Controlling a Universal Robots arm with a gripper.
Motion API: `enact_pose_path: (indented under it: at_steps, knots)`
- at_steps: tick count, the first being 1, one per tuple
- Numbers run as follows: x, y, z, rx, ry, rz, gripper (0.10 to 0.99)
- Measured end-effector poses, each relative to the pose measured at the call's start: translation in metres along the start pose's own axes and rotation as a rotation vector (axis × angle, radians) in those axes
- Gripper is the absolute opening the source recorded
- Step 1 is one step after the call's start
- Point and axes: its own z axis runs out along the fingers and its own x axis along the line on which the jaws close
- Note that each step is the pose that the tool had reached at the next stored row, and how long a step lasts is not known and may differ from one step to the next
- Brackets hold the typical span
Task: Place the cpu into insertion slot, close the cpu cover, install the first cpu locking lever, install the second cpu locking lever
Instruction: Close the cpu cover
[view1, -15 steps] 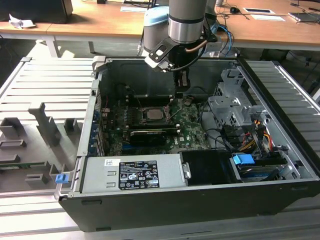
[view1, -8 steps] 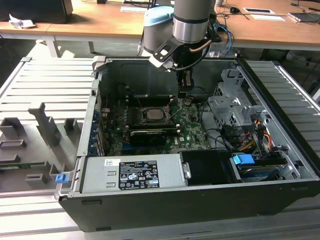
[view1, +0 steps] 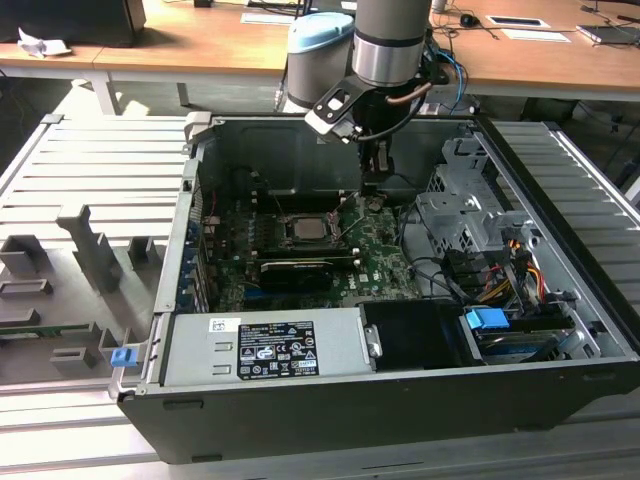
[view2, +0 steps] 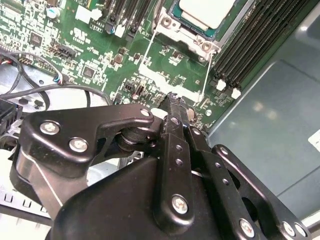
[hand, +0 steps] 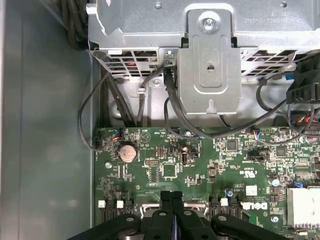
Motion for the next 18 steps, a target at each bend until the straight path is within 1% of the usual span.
enact_pose_path:
  at_steps: [3,7,9,12,14,15,16,18]
  knots:
    - [0.0003,0.0042,0.0003,0.002,0.0001,0.000,0.106]
    - [0.0004,0.0125,0.0021,0.004,0.0000,0.000,0.106]
    - [0.0004,0.0137,0.0043,0.004,-0.0001,0.000,0.106]
    - [0.0002,0.0133,0.0132,0.004,-0.0001,0.000,0.106]
    - [0.0002,0.0132,0.0157,0.004,0.0000,0.000,0.106]
    - [-0.0002,0.0128,0.0219,0.006,0.0000,0.000,0.106]
    - [-0.0005,0.0086,0.0219,0.006,0.0001,-0.001,0.106]
    - [-0.0006,0.0062,0.0219,0.007,-0.0001,-0.001,0.106]
